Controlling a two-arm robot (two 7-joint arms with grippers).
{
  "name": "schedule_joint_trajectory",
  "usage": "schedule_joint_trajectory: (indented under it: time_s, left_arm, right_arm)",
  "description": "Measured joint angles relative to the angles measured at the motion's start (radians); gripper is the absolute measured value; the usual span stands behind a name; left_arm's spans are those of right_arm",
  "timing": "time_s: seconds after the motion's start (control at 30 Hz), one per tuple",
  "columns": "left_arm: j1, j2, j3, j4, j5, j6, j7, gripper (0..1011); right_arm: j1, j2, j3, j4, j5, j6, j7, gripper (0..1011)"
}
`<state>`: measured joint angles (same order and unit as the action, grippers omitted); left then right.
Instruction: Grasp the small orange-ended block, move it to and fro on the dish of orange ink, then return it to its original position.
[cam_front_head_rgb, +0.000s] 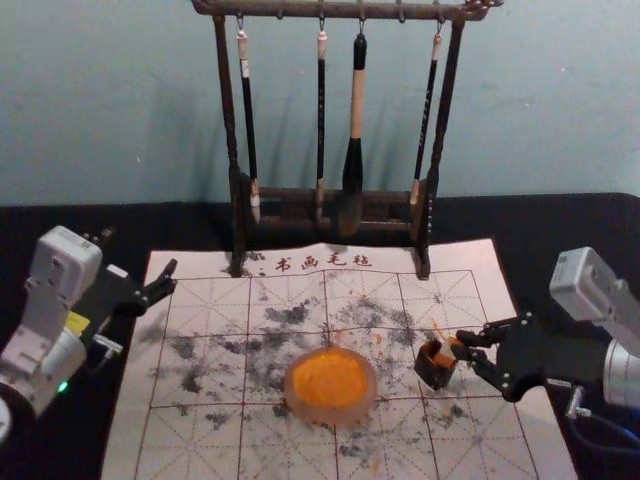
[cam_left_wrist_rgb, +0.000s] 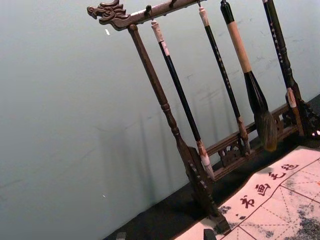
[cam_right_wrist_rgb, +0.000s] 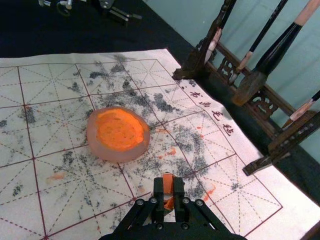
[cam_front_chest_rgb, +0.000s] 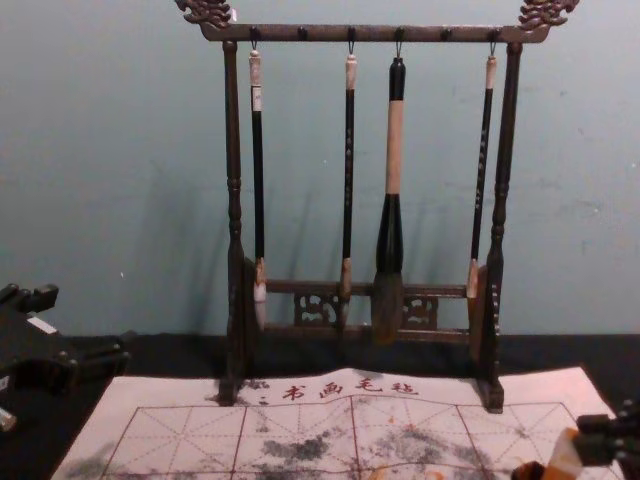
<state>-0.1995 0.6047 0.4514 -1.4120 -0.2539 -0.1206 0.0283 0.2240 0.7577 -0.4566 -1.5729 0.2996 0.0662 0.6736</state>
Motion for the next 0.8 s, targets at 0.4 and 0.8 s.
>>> schedule_joint_trajectory:
  time_s: [0.4, 0.8]
  left_arm:
    - [0.0, 0.0, 0.0, 0.0, 0.0, 0.0, 0.0, 1001]
    - [0.0, 0.0, 0.0, 0.0, 0.0, 0.0, 0.0, 1001]
  right_arm:
    - [0.028, -0.025, -0.021, 0.043, -0.008, 0.012, 0.003, 82]
    - [0.039, -0.032, -0.028, 0.061, -0.011, 0.022, 0.002, 82]
